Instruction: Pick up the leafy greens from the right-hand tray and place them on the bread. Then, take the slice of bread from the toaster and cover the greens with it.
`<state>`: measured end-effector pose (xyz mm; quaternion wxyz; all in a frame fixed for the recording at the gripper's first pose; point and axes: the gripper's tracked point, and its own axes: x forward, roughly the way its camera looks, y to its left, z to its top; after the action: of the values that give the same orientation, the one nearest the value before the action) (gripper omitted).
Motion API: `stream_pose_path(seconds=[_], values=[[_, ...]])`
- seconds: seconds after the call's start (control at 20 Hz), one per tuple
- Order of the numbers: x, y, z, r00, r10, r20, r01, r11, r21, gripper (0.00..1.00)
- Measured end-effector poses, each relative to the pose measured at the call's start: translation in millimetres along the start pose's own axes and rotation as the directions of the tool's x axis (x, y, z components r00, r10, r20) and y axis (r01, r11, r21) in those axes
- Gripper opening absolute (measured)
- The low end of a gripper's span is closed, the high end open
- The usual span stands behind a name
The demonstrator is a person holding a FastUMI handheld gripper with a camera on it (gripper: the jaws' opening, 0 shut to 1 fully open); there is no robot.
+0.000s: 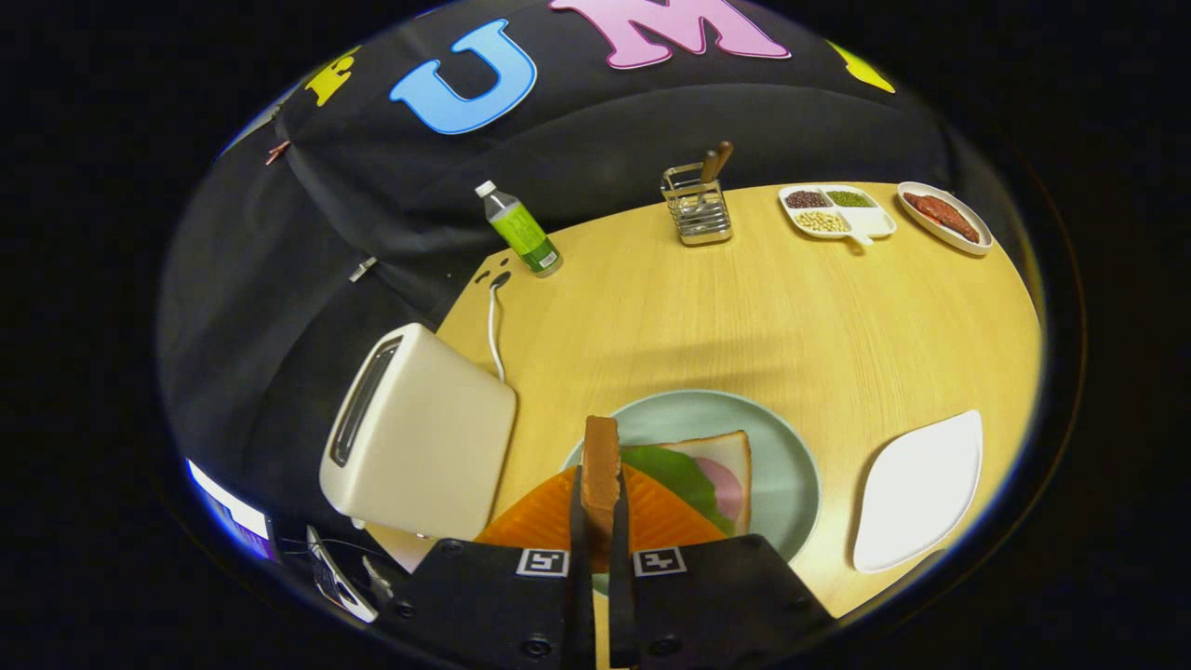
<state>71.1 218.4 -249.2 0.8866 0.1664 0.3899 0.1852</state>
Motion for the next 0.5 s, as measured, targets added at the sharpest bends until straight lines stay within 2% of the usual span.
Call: stream_pose_path(seconds=[0.25, 0.35, 0.5], values=[[-2, -29, -5, 0.999, -0.048, -0.013, 0.047, 0.998, -0.049, 0.16], [-6, -43, -6, 0.996, -0.088, 0.002, 0.087, 0.989, -0.119, 0.26], [-12, -64, -10, 0.987, -0.158, 0.011, 0.157, 0.961, -0.227, 0.57]])
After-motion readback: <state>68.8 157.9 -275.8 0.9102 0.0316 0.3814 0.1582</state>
